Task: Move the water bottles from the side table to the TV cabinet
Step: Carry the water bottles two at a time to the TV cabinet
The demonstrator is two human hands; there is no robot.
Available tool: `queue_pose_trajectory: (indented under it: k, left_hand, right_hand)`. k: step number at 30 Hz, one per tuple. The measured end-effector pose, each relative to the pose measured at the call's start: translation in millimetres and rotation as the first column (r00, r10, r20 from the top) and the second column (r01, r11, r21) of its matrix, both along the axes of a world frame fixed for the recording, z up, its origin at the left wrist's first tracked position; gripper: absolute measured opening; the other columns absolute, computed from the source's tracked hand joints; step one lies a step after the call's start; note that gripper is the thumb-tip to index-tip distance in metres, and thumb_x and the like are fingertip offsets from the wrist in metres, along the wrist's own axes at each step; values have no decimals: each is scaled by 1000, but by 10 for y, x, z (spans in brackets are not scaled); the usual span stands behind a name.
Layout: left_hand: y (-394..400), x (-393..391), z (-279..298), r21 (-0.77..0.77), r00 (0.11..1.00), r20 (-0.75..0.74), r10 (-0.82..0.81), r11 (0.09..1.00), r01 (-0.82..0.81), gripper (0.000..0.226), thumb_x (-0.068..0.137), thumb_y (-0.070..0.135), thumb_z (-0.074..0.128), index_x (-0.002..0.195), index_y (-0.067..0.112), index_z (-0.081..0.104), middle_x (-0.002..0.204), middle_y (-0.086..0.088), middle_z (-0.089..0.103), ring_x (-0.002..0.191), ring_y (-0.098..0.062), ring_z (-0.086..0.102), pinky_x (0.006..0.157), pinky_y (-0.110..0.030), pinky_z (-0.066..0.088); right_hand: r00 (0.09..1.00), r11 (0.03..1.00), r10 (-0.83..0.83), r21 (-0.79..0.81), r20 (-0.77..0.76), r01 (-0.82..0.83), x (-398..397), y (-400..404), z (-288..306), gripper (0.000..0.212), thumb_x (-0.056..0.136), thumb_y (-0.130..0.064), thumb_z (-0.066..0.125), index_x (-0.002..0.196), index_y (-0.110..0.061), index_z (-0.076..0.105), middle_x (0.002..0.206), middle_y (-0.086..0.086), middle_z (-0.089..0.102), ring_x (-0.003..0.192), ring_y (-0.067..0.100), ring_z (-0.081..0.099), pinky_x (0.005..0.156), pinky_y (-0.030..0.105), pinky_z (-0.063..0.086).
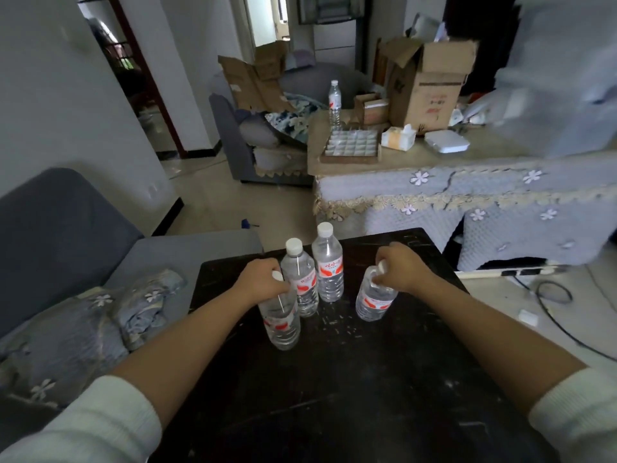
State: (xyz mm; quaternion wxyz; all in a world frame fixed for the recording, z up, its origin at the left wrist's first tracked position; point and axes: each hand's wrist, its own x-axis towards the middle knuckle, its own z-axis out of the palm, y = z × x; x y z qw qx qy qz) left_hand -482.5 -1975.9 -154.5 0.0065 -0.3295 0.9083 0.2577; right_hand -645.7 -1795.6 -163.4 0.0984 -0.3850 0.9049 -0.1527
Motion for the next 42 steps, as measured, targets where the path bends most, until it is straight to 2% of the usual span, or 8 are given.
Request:
queue_pose_trajectory:
  k: [4,12,17,20,24,30,37,42]
  left_hand:
    - [321,106,191,44,993,-103,-52,997,57,4,79,13,67,77,14,64,88,-1,56,90,-19,55,66,-23,39]
    - [1564,117,327,-73,856,19,-517,853,517,19,82,17,60,95,7,70,107,-13,67,104,-29,60,85,-34,48]
    - [2675,-88,298,-22,693,-15,-721,693,720,18,82,17,60,96,7,68,107,-12,66,104,-28,59,75,-28,42]
    - [3377,-190,315,62,626,-84,-775,623,780,15,83,16,61,94,7,66,90,-7,60,93,-26,57,63,-24,38]
    - [4393,-353,241,170,563,-105,-820,543,822,19,81,16,62,67,14,50,69,0,49,78,-21,49,49,-21,33]
    - [5991,-569,126,157,480,-77,-874,465,871,16,80,16,63,71,13,51,65,0,47,70,-22,48,49,-22,32]
    - [7610,-815,8,145,478,-84,-874,464,874,9,79,16,61,76,13,53,63,0,47,68,-23,49,49,-23,32]
    - [8555,-1104,-8,182,470,-101,-877,448,875,13,77,18,64,72,13,54,68,0,50,73,-25,53,58,-25,40]
  right_hand:
    - [994,994,-114,-3,-2,114,346,517,201,35,76,-22,70,107,-6,63,116,16,58,109,29,55,82,29,41]
    - [885,886,-463,2,49,464,1294,1897,442,35,77,-22,69,107,-6,65,108,14,62,110,29,56,77,28,38]
    - [714,719,-692,14,110,695,1845,2993,474,32,76,-19,71,104,-5,65,101,11,61,94,26,57,64,21,38]
    - [604,611,-786,15,132,791,2080,3653,517,32,76,-18,70,105,-5,65,90,3,52,75,17,51,52,16,32]
    - [459,463,-879,-4,129,886,2280,4620,475,33,76,-17,70,106,-6,65,93,2,51,88,21,49,60,23,35]
    - [255,240,-948,-99,190,966,2466,6190,311,22,74,-9,71,95,-6,67,91,4,53,86,19,47,58,20,37]
    - [177,178,-980,-1,92,984,2575,7821,176,24,76,-13,67,99,-6,68,91,1,46,87,17,42,74,24,32]
    - [-70,-87,-982,-91,173,992,2595,8840,91,24,74,-9,71,96,-1,68,83,2,51,84,20,46,65,24,35]
